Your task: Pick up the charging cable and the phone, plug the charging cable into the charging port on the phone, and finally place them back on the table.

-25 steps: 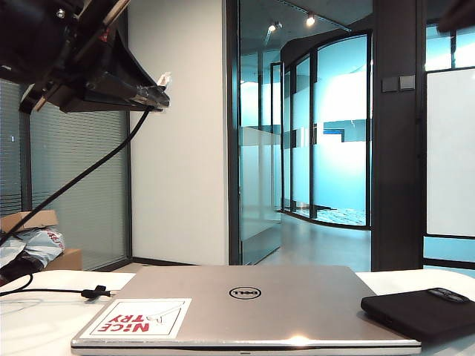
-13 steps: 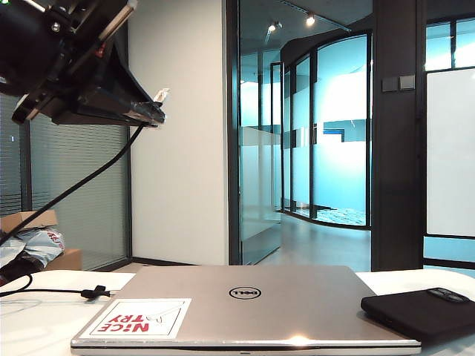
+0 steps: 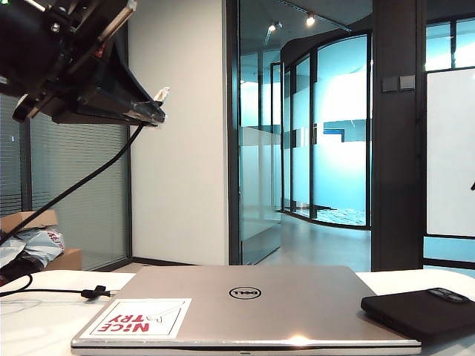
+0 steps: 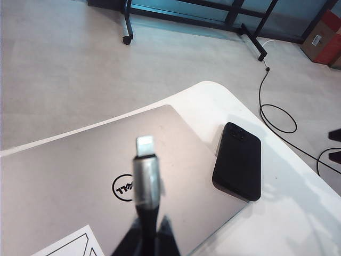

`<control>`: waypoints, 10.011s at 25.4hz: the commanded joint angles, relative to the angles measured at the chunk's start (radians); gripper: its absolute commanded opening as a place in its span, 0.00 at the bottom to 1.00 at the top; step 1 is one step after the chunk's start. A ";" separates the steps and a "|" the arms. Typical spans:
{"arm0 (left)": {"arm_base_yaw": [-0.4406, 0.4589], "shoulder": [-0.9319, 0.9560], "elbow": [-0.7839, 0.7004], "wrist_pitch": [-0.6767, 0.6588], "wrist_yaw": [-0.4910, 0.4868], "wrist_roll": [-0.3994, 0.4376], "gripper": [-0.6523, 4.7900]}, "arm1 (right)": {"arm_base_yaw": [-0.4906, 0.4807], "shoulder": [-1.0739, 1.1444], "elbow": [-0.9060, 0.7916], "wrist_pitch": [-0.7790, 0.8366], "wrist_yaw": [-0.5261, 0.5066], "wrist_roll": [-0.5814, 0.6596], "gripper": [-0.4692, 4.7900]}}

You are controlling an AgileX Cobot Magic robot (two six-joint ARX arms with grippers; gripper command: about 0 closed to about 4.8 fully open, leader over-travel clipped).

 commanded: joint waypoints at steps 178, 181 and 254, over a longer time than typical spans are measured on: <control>-0.145 0.042 -0.031 -0.142 0.005 -0.134 0.11 | 0.192 0.762 0.518 0.060 -0.477 -0.462 0.08; -0.207 0.103 -0.031 -0.106 0.005 -0.209 0.11 | 0.191 0.770 0.518 0.254 -0.529 -0.361 0.08; -0.346 0.266 -0.030 0.193 0.005 -0.635 0.11 | 0.321 0.852 0.517 0.465 -0.711 -0.155 0.08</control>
